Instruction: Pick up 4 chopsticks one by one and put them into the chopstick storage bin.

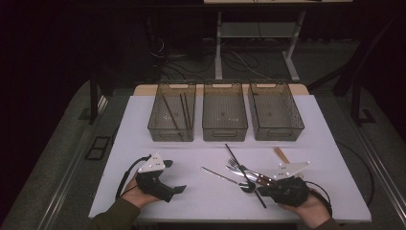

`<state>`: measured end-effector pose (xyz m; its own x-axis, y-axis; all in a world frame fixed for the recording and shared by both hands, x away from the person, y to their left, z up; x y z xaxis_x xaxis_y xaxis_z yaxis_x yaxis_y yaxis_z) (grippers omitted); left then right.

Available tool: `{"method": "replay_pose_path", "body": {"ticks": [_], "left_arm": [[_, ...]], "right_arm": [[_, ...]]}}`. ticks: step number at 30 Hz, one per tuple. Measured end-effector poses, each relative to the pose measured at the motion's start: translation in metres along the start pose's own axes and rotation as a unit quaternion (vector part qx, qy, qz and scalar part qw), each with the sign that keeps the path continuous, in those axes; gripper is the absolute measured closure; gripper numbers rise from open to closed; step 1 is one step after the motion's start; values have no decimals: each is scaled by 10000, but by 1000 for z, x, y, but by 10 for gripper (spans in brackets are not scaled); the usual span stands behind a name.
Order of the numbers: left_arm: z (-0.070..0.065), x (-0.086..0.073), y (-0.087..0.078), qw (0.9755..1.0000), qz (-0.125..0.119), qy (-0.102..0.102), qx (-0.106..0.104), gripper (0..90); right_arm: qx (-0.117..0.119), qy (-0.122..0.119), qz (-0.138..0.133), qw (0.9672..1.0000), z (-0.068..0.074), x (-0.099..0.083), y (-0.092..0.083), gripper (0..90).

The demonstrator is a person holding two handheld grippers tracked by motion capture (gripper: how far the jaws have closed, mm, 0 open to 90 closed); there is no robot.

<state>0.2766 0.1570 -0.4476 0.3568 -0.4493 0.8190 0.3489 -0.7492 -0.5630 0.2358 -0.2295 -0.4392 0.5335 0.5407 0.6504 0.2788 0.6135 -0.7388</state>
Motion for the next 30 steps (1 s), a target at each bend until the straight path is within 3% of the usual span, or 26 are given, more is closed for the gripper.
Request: {"method": "replay_pose_path", "body": {"ticks": [7, 12, 30], "left_arm": [[0, 0, 0, 10000, 13, 2, 1, 0], [0, 0, 0, 10000, 6, -2, 1, 0], [0, 0, 0, 10000, -3, -6, -6, 0]], "right_arm": [[84, -198, 389, 9990, 14, -7, 13, 895], [-76, -287, 571, 9979, 14, -8, 17, 894], [-472, -157, 643, 9967, 1, -12, 8, 894]]}}
Point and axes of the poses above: each handheld gripper's, and its own axes: y roughly forward along the jaws, x roughly out of its top, z roughly to its left, the point moved 2 cm from there along y, roughly forward along the jaws, and after that the axes turned 1 degree about -x, right-handed, at the moved point
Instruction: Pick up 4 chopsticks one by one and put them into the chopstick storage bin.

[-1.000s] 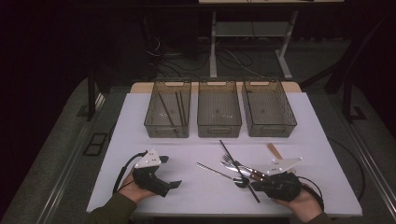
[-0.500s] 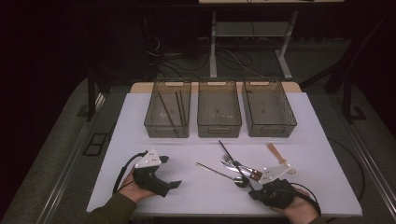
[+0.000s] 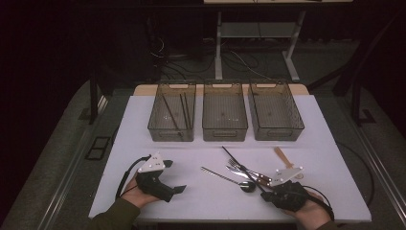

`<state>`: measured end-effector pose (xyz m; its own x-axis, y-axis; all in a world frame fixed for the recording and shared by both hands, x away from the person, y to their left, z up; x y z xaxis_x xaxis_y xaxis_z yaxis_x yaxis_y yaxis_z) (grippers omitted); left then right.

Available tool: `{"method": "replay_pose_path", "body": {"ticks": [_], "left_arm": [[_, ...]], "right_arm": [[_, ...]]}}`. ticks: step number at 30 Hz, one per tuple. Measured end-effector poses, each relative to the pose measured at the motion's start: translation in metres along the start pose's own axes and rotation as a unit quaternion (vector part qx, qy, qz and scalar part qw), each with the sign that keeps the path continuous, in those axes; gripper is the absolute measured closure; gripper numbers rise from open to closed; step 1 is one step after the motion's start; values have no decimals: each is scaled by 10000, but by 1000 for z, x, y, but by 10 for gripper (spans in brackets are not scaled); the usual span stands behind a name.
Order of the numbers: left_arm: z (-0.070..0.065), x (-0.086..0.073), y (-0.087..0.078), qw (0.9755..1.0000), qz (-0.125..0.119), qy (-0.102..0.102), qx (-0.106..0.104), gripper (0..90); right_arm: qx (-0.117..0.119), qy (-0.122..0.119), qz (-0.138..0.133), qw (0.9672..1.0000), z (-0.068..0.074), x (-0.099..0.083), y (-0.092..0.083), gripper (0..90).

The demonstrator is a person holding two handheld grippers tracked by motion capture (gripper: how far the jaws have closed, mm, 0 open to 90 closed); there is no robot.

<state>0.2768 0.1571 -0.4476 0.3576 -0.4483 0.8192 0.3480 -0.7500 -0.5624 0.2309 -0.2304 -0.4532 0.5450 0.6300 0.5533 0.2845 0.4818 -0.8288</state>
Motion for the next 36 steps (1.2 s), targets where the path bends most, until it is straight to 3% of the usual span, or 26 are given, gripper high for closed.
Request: {"method": "replay_pose_path", "body": {"ticks": [6, 14, 22, 36], "left_arm": [[0, 0, 0, 10000, 3, -1, 0, 0], [0, 0, 1, 10000, 10, -2, 1, 0], [0, 0, 1, 10000, 12, 0, 0, 0], [0, 0, 1, 10000, 14, 4, -3, 0]], "right_arm": [[-15, 121, -265, 9996, -2, 3, -7, 881], [-108, 459, -593, 9971, -7, 7, -10, 760], [-74, 477, -492, 9976, -4, 10, -3, 699], [-240, 433, -268, 9984, -5, 9, 8, 685]]}}
Point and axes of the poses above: each handheld gripper's, and its own axes: y roughly forward along the jaws, x roughly out of its top, z roughly to its left, the point moved 2 cm from there along y, roughly forward along the jaws, and after that the axes turned 1 degree about -x, right-handed, at the moved point
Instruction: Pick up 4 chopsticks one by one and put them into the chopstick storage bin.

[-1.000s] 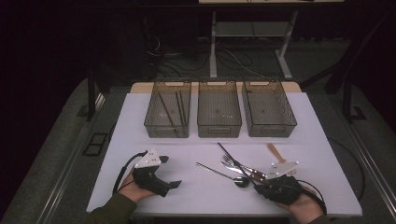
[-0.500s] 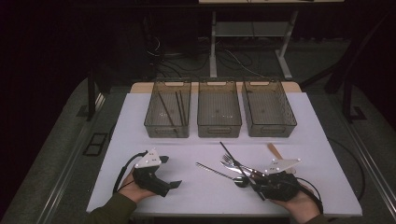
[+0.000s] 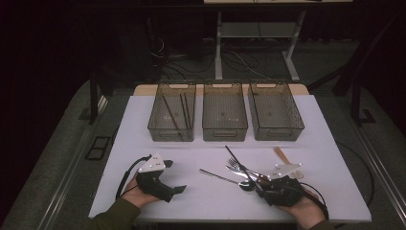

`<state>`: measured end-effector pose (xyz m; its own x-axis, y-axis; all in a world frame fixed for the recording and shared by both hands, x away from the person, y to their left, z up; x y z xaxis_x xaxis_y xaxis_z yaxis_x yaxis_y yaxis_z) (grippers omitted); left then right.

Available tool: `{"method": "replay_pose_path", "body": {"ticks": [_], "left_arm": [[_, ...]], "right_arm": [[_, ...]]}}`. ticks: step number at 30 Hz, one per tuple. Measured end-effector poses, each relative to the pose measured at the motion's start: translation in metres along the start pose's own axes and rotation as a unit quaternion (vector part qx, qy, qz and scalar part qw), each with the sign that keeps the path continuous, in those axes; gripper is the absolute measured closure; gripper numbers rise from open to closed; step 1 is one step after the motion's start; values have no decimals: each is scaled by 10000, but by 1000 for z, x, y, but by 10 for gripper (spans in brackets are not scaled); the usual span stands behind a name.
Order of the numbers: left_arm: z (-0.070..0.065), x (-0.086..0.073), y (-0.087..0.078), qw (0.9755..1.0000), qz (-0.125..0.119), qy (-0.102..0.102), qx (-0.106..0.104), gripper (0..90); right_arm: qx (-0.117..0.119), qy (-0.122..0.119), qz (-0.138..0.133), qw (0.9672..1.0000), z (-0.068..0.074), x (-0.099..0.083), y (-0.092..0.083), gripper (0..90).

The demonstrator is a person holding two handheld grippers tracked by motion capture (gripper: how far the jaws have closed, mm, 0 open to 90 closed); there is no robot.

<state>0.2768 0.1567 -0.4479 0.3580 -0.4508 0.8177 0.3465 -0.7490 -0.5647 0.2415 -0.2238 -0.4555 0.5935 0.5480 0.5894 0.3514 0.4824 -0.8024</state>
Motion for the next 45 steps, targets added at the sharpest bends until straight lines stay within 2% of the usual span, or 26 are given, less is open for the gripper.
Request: {"method": "replay_pose_path", "body": {"ticks": [4, 8, 16, 25, 37, 45], "left_arm": [[0, 0, 0, 10000, 7, -4, -2, 0], [0, 0, 0, 10000, 8, -5, -4, 0], [0, 0, 0, 10000, 6, -2, -5, 0], [0, 0, 0, 10000, 3, -3, -2, 0], [0, 0, 0, 10000, 0, -4, -5, 0], [0, 0, 0, 10000, -7, -7, -5, 0]], "right_arm": [[-115, -102, 26, 9999, 2, 0, 0, 708], [-182, -85, 36, 9998, 1, 0, 1, 745], [-254, 32, 44, 9997, 0, 0, 0, 793], [-301, 275, 40, 9992, 0, 0, 0, 825], [-422, 361, 34, 9984, 0, -1, -2, 847], [-445, 403, -95, 9981, -1, 1, -8, 848]]}}
Point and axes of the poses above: each handheld gripper's, and its own axes: y roughly forward along the jaws, x roughly out of its top, z roughly to its left, the point moved 2 cm from there along y, roughly forward along the jaws, and after that the axes turned 1 degree about -x, right-handed, at the moved point
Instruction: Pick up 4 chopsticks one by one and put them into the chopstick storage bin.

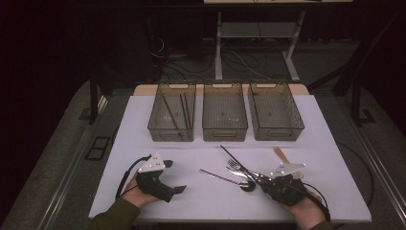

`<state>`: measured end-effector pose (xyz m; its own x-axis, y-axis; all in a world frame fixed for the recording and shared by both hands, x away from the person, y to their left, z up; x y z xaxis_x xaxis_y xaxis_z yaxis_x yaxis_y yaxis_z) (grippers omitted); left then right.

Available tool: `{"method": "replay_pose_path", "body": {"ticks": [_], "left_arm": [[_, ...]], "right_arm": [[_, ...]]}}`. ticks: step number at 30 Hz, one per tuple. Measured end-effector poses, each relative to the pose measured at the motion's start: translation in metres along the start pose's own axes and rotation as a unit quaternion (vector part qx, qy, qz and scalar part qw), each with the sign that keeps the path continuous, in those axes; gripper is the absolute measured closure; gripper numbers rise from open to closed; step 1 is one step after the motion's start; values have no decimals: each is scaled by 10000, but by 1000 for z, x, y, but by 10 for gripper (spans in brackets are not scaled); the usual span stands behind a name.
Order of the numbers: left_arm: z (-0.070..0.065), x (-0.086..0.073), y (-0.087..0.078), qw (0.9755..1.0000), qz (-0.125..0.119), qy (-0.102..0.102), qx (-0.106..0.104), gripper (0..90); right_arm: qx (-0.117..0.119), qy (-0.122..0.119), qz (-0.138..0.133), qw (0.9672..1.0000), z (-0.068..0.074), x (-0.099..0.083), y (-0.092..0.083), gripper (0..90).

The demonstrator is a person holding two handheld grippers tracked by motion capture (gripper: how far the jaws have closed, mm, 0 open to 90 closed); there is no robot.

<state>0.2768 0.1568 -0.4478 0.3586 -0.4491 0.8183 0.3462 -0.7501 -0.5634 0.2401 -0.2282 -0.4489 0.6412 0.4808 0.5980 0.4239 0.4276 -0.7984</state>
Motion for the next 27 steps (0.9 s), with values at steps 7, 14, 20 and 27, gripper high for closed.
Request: {"method": "replay_pose_path", "body": {"ticks": [7, 14, 20, 27], "left_arm": [[0, 0, 0, 10000, 0, 9, -10, 0], [0, 0, 0, 10000, -2, 9, -18, 0], [0, 0, 1, 10000, 1, 10, -26, 0], [-1, 0, 2, 10000, 18, 17, -42, 0]], "right_arm": [[31, 27, -113, 9999, -6, 2, -7, 849], [22, 57, -240, 9997, -14, 3, -12, 850], [73, -26, -308, 9995, -19, 6, -13, 850], [181, 43, -381, 9991, -25, 9, -14, 851]]}}
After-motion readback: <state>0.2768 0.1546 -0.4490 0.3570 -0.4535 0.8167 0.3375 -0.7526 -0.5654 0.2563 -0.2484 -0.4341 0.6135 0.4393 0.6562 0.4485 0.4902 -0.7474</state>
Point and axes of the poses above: each handheld gripper's, and its own axes: y roughly forward along the jaws, x roughly out of its top, z roughly to its left, the point moved 2 cm from there along y, roughly forward along the jaws, and after that the axes turned 1 degree about -x, right-handed, at the moved point
